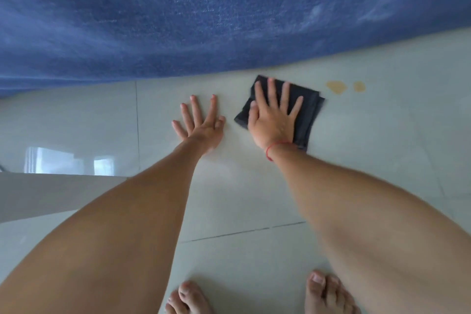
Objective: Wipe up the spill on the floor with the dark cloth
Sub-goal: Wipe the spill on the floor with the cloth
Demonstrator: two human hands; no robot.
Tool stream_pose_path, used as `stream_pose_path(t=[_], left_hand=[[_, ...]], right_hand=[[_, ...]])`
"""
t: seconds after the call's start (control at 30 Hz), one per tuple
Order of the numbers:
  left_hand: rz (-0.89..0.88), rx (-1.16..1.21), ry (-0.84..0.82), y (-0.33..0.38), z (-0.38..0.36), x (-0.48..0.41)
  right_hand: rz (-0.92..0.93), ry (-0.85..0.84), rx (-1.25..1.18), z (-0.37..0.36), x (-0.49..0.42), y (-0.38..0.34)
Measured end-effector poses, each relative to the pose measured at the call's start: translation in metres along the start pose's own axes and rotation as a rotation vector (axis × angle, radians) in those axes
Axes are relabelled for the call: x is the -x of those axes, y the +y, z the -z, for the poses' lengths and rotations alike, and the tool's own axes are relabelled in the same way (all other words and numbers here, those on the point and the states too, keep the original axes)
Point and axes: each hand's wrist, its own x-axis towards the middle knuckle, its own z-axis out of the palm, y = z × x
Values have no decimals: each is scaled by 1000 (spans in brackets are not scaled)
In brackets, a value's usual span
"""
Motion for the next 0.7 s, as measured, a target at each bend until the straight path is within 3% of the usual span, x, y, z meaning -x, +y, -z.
stream_pose_path(t=[0.1, 0.2, 0.3, 0.43, 0.7], left_hand=[[34, -16, 27, 3, 0, 3], [-28, -63, 145, 22, -2, 8], [-139, -102, 94, 50, -8, 11], [-93, -73, -31, 61, -21, 11], [-84, -81, -45, 60, -23, 6]], right_hand=[[186, -37, 0, -3, 39, 10], [254, -54, -2, 2, 68, 46], [62, -25, 0, 12, 79, 87], [-252, 48, -8, 29, 66, 132], [-477, 34, -49, 36, -7, 117]])
